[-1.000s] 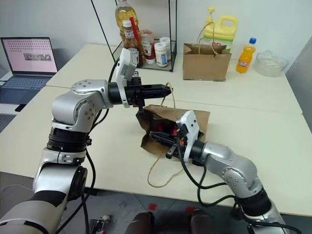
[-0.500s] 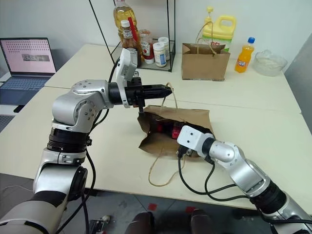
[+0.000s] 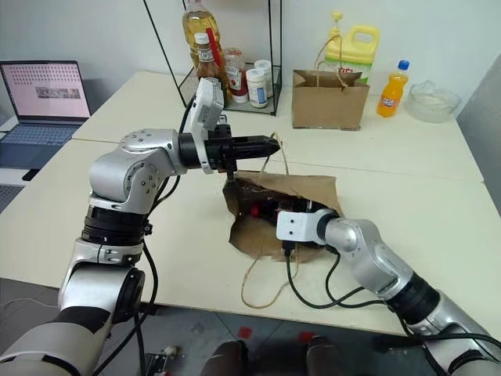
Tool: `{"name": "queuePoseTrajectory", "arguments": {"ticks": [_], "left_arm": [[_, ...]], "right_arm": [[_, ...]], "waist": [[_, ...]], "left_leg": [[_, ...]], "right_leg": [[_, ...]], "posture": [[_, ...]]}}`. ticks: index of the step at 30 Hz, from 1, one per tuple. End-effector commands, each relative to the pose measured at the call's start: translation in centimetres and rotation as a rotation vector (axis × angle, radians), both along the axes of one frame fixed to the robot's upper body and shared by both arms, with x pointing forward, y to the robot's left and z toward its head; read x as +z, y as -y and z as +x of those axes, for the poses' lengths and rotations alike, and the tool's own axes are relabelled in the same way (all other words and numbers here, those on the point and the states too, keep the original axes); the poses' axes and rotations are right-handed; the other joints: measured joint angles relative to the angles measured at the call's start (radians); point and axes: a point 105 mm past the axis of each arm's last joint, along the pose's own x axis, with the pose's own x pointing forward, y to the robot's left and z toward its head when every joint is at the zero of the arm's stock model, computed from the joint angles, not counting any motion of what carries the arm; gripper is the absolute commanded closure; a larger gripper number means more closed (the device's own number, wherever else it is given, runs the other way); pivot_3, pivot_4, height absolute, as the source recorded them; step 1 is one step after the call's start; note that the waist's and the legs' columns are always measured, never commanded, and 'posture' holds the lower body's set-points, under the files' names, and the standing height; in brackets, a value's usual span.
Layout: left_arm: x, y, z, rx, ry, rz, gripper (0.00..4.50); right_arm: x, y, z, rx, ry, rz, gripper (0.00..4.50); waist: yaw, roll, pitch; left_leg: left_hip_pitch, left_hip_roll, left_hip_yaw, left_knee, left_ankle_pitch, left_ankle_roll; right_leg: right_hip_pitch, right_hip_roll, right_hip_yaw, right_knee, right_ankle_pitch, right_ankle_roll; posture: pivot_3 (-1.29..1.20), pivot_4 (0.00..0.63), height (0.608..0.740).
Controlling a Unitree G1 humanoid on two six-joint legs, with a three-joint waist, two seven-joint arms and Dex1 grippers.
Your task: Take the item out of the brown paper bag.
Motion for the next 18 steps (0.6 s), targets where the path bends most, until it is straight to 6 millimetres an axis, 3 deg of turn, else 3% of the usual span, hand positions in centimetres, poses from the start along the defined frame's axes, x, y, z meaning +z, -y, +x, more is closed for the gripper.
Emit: {"name": "queuePoseTrajectory", "arguments": {"ticks": [1, 3, 5, 6, 8, 12, 18], "left_arm": [[1.4, 0.1, -0.3, -0.007, 0.055, -0.015, 4.5], [1.3, 0.1, -0.3, -0.005, 0.055, -0.014, 4.5], [1.3, 0.1, -0.3, -0.004, 0.055, -0.014, 4.5], [1.2, 0.1, -0.3, -0.003, 0.055, -0.014, 4.5], [1.2, 0.0, -0.2, 0.0, 0.055, -0.014, 4.5], [1.2, 0.0, -0.1, 0.004, 0.056, -0.015, 4.5], [0.5, -0.3, 1.0, 0.067, 0.086, 0.015, 4.5]], "right_arm": [[-1.0, 1.8, 1.2, -0.054, 0.011, -0.09, 0.04], [-1.3, 2.3, 1.4, -0.06, 0.0, -0.107, 0.21], [-1.3, 2.5, 1.4, -0.057, -0.005, -0.1, 0.6], [-1.2, 2.6, 1.4, -0.054, -0.006, -0.095, 1.06], [-0.8, 2.4, 1.2, -0.041, 0.008, -0.08, 1.37], [0.4, 1.7, 0.7, -0.002, 0.048, -0.033, 1.37], [4.0, -0.6, -1.6, 0.159, 0.134, 0.129, 1.37]], "waist": [[0.0, 0.0, 0.0], [0.0, 0.0, 0.0], [0.0, 0.0, 0.0], [0.0, 0.0, 0.0], [0.0, 0.0, 0.0], [0.003, 0.0, 0.0], [0.001, 0.0, 0.0]], "left_leg": [[0.0, 0.0, 0.0, 0.0, 0.0, 0.0], [0.0, 0.0, 0.0, 0.0, 0.0, 0.0], [0.0, 0.0, 0.0, 0.0, 0.0, 0.0], [0.0, 0.0, 0.0, 0.001, 0.0, 0.0], [0.0, 0.0, 0.0, 0.001, 0.0, 0.0], [0.0, 0.0, 0.0, 0.001, 0.0, 0.0], [0.0, 0.0, 0.0, 0.0, 0.0, 0.0]], "right_leg": [[0.0, 0.0, 0.0, 0.0, 0.0, 0.0], [0.0, 0.0, 0.0, 0.0, 0.0, 0.0], [0.001, 0.0, 0.0, 0.0, 0.0, 0.0], [0.001, 0.0, 0.0, 0.0, 0.0, 0.0], [0.001, 0.0, 0.0, 0.0, 0.0, 0.0], [0.001, 0.0, 0.0, 0.0, 0.0, 0.0], [0.0, 0.0, 0.0, 0.0, 0.0, 0.0]], "posture": [[0.0, 0.15, 0.74], [0.0, 0.15, 0.74], [0.0, 0.15, 0.74], [0.0, 0.15, 0.74], [0.0, 0.15, 0.74], [0.0, 0.15, 0.74], [0.0, 0.15, 0.74]]}}
